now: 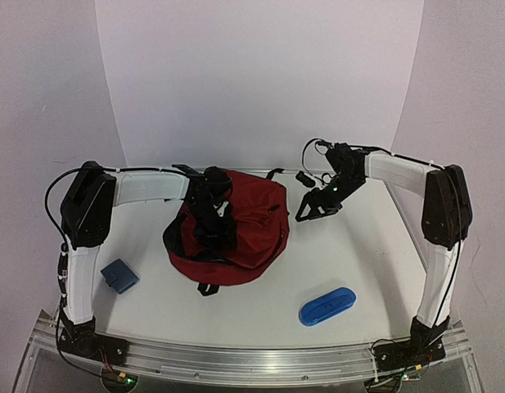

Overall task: Pack the student bag
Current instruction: Adjust the student bag at the center of the board.

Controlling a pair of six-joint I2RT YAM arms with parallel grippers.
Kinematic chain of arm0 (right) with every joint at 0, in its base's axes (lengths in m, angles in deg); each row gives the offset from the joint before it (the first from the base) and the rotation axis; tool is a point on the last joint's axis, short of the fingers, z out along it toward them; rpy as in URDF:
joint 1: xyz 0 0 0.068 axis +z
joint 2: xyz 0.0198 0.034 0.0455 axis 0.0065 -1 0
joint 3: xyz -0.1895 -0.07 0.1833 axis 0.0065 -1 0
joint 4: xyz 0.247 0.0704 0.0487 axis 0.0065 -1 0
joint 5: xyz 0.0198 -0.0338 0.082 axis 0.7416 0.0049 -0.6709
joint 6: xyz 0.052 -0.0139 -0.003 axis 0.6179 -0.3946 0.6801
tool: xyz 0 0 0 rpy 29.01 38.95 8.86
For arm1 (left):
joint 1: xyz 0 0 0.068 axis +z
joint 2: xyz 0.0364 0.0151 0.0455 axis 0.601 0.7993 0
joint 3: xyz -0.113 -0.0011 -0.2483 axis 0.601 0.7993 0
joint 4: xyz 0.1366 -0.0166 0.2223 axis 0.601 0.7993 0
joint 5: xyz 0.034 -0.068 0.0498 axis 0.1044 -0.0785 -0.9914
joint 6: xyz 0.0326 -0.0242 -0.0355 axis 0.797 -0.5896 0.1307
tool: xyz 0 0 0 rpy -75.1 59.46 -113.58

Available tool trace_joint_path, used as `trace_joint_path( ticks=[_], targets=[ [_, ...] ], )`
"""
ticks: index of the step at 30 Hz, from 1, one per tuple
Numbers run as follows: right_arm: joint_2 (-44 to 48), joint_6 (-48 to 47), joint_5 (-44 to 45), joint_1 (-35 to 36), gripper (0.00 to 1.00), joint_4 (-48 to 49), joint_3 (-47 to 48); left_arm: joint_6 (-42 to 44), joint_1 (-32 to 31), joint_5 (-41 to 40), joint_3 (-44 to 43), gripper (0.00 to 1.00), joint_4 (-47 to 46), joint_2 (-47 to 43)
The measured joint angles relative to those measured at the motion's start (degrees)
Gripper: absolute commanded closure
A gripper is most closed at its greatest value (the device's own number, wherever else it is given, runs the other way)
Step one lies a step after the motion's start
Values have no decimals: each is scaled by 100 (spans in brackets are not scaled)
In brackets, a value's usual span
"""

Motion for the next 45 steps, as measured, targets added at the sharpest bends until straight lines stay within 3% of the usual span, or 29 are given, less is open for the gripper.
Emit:
trace_joint_path(
  ticks=[7,17,27,43,45],
  targets=[
    [0,-43,-167,17,35,-7,2,-41,274,-174,42,27,28,-69],
    [-292,39,-561,17,36,80,211,173,343,-7,871,28,-263,-926],
    [-813,355,-858,71,41,296,583,188,283,217,805,28,-345,-804],
    [-1210,1194,-1049,491,61,1035,588,99,283,245,385,27,-298,-678],
    [-1244,1250,-1043,510,70,1084,588,99,283,245,331,27,-276,-678]
  ],
)
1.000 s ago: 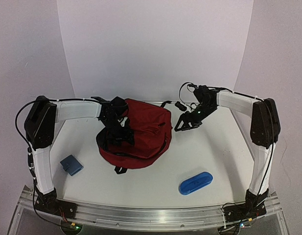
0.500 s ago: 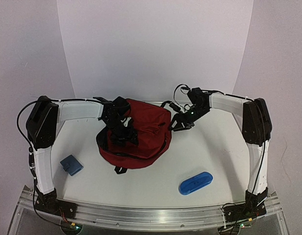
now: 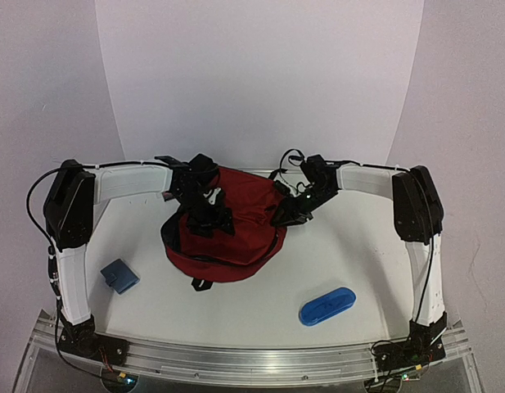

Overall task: Pack the student bag
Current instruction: Adjust the student bag at the center of the board.

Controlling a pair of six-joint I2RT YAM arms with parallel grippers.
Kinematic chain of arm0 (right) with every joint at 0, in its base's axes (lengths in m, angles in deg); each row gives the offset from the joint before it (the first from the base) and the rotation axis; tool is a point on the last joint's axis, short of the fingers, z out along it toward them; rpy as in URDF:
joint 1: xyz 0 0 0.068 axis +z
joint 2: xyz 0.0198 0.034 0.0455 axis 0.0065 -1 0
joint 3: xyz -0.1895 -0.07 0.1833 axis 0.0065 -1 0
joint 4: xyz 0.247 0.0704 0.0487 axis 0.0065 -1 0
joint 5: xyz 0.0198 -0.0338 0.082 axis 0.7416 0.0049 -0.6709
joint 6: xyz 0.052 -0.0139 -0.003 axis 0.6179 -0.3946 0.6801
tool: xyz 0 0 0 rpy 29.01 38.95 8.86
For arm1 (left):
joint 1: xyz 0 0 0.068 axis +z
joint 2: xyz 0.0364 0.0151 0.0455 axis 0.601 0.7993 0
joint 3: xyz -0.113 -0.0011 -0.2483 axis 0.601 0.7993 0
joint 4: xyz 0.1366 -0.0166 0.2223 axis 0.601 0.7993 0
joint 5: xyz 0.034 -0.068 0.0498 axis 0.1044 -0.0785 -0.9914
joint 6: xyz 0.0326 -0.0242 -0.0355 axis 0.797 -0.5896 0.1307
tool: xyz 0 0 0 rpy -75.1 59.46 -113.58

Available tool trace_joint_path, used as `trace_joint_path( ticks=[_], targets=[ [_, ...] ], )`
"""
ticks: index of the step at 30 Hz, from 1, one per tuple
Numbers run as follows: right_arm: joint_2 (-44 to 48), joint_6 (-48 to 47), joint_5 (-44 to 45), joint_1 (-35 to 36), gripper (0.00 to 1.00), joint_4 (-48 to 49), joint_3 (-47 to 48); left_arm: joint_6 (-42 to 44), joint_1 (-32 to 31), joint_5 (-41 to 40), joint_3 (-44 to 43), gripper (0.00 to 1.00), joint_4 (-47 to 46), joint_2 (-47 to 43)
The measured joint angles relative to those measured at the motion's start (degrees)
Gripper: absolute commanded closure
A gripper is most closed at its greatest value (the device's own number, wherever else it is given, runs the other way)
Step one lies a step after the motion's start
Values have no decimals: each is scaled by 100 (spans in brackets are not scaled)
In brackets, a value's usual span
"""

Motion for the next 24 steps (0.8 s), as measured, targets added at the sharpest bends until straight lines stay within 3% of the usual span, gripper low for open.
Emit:
trace_joint_path(
  ticks=[4,11,15,20,24],
  targets=[
    [-8,71,16,5,84,66,-30,2,0,0,-71,27,36,0],
    [154,82,-81,-17,97,226,-492,8,0,0,-600,27,306,17],
    [510,63,-191,-39,96,200,-798,33,0,-2,-1046,27,415,95],
    [888,33,-344,-39,100,199,-1101,88,0,2,-1654,27,620,378],
    [947,33,-432,-45,100,204,-1254,154,-4,14,-2258,19,835,759]
  ],
)
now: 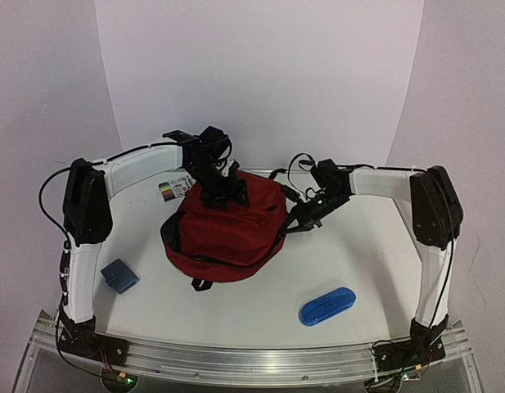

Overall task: Pack the student bag
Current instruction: Adjust the student bag at the center of the board.

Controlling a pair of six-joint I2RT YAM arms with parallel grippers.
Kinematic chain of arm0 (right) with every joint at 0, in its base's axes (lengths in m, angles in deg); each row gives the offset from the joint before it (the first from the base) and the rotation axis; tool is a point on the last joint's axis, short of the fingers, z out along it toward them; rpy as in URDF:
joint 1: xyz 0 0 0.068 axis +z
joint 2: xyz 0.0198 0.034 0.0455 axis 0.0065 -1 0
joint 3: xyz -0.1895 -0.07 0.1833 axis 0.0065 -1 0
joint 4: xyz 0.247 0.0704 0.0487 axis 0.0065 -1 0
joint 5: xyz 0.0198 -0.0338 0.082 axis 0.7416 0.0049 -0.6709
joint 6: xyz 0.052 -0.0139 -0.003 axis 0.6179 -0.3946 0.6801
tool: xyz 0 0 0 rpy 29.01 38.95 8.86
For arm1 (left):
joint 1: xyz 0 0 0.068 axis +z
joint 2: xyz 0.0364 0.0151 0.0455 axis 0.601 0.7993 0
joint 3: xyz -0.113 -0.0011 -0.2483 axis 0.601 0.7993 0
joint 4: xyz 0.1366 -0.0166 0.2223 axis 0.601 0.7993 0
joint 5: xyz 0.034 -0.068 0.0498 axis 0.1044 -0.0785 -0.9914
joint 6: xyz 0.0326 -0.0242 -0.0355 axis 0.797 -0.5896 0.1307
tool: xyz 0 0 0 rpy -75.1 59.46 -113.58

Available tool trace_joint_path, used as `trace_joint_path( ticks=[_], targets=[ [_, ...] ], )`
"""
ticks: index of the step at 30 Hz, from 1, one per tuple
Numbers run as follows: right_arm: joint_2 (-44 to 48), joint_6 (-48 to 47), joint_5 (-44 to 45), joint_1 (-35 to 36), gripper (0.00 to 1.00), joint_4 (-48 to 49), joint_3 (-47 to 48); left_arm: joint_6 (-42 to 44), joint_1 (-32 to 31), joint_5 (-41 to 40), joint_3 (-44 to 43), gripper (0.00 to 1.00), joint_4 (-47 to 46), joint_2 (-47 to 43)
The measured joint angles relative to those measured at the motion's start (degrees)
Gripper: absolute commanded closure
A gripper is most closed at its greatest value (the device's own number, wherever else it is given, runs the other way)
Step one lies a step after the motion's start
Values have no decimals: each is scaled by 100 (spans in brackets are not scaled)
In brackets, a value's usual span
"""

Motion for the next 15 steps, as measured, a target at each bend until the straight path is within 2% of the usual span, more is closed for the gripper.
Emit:
trace_joint_path(
  ticks=[5,11,15],
  targets=[
    [127,-2,-22,0,100,48,-278,127,-30,31,-782,1,143,511],
    [338,126,-11,-19,100,408,-605,154,-143,-12,-1487,0,228,1112],
    [659,377,7,-20,100,895,-1172,140,-217,-117,-1815,6,304,1442]
  ],
)
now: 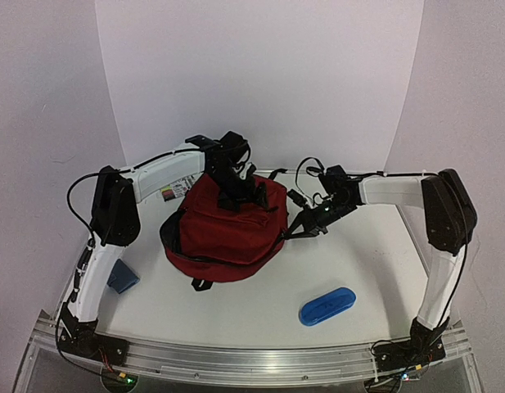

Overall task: Pack the student bag
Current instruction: Adjust the student bag at the center of the board.

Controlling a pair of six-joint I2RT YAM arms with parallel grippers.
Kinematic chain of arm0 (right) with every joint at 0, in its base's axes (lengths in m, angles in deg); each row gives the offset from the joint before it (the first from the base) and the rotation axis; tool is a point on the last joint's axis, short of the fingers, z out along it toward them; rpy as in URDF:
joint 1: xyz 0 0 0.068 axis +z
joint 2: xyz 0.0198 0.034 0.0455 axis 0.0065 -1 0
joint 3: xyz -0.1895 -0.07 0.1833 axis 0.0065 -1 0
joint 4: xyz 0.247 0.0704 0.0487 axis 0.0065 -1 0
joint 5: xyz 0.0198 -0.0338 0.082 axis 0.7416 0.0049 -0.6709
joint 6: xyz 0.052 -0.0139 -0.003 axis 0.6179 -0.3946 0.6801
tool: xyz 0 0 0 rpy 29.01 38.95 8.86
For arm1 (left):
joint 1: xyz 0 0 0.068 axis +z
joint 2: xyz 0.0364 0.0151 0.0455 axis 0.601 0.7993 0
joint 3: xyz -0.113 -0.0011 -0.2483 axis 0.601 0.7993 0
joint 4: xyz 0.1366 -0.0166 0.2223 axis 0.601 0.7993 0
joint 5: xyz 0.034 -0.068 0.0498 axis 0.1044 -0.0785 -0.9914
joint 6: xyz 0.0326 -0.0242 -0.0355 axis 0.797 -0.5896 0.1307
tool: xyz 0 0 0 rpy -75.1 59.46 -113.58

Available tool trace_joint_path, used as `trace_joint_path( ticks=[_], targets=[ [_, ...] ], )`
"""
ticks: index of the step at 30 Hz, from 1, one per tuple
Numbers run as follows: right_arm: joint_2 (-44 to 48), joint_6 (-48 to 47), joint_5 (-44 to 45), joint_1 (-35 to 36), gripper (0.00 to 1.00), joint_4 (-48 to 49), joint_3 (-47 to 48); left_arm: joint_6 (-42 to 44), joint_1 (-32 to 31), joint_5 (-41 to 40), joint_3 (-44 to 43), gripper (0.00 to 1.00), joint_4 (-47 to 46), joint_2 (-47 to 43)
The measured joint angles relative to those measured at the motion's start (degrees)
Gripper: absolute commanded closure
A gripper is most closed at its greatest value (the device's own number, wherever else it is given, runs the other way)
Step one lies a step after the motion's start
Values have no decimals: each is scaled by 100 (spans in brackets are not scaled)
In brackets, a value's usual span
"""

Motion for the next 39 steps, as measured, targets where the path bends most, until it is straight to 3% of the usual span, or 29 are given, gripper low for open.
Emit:
trace_joint_path(
  ticks=[4,16,18,23,27,30,34,39],
  targets=[
    [436,196,20,10,100,411,-547,-105,-22,-128,-96,14,23,58],
    [887,307,343,849,100,1066,-1349,-767,297,362,-115,18,-467,201],
    [945,298,379,925,90,1099,-1371,-806,330,470,-136,17,-534,228],
    [1205,153,420,953,45,845,-1250,-761,426,642,-149,9,-621,247],
    [1406,-190,378,675,29,508,-873,-590,459,667,-97,3,-625,176],
    [1456,-654,499,103,22,78,-323,-413,434,441,455,1,-581,-214],
    [1185,-1163,926,-613,17,-350,658,-547,335,73,2330,0,-717,-1504],
    [110,-1310,1276,-872,15,-478,1842,-1177,217,-152,4587,0,-825,-3312]
  ],
)
